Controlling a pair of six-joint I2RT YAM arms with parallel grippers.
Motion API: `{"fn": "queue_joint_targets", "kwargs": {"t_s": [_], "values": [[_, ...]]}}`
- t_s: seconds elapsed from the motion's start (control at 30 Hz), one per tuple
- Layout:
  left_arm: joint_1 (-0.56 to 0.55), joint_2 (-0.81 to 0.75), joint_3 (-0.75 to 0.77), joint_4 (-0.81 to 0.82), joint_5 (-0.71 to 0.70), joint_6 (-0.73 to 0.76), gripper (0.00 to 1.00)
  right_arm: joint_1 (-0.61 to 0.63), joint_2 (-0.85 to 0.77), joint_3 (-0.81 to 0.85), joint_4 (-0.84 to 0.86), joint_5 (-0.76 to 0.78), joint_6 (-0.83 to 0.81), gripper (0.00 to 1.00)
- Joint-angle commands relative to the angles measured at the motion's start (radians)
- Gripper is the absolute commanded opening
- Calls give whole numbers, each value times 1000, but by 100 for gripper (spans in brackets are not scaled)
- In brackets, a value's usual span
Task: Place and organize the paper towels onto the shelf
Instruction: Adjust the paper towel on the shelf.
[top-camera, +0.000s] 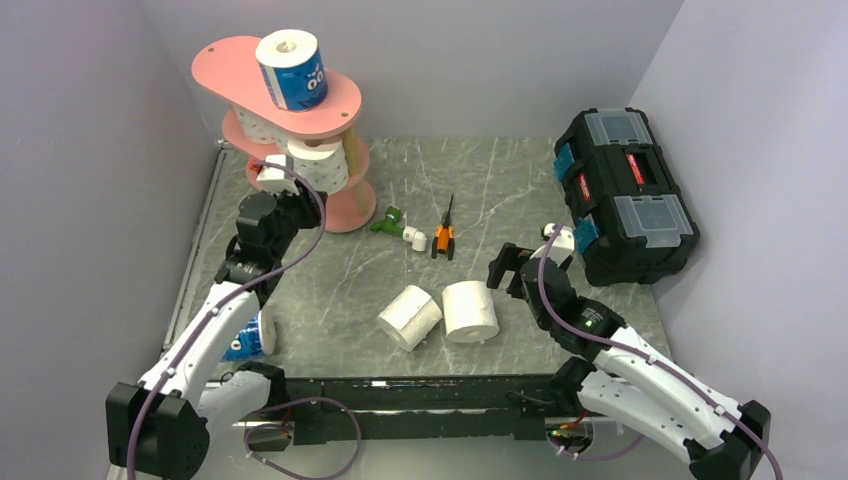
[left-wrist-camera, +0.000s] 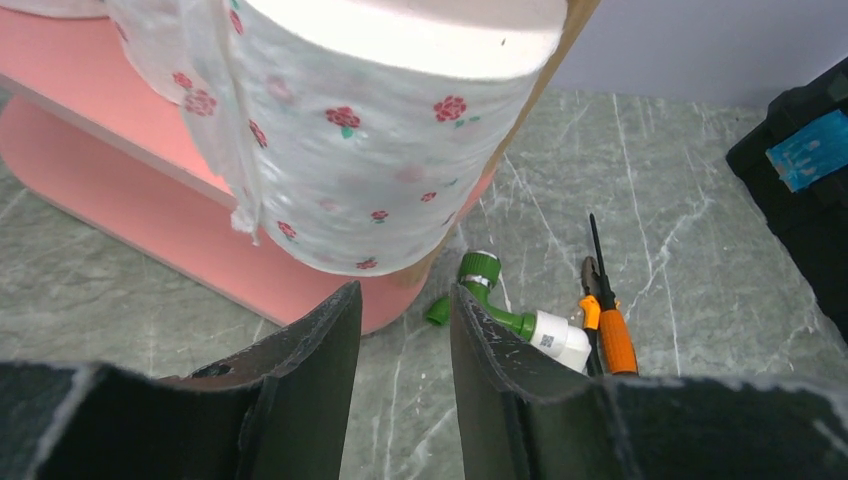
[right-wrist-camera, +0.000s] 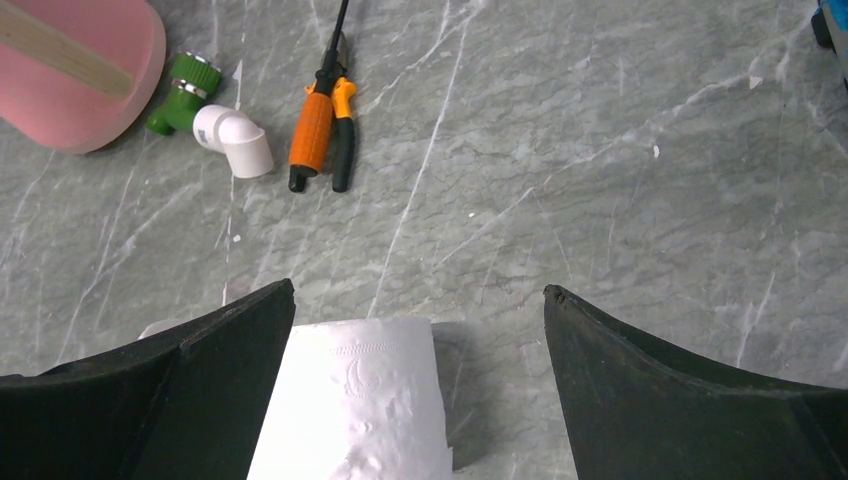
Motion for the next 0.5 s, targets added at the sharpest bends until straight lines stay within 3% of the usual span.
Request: {"fn": "queue_joint_targets", "kwargs": {"t_s": [0.0,0.47], "values": [[5,37,38,68,45,-36,43,-2,-18,-3,26,8,-12,97],[10,140,96,102,33,-67,42,-2,-25,-1,14,16,-6,97]]}}
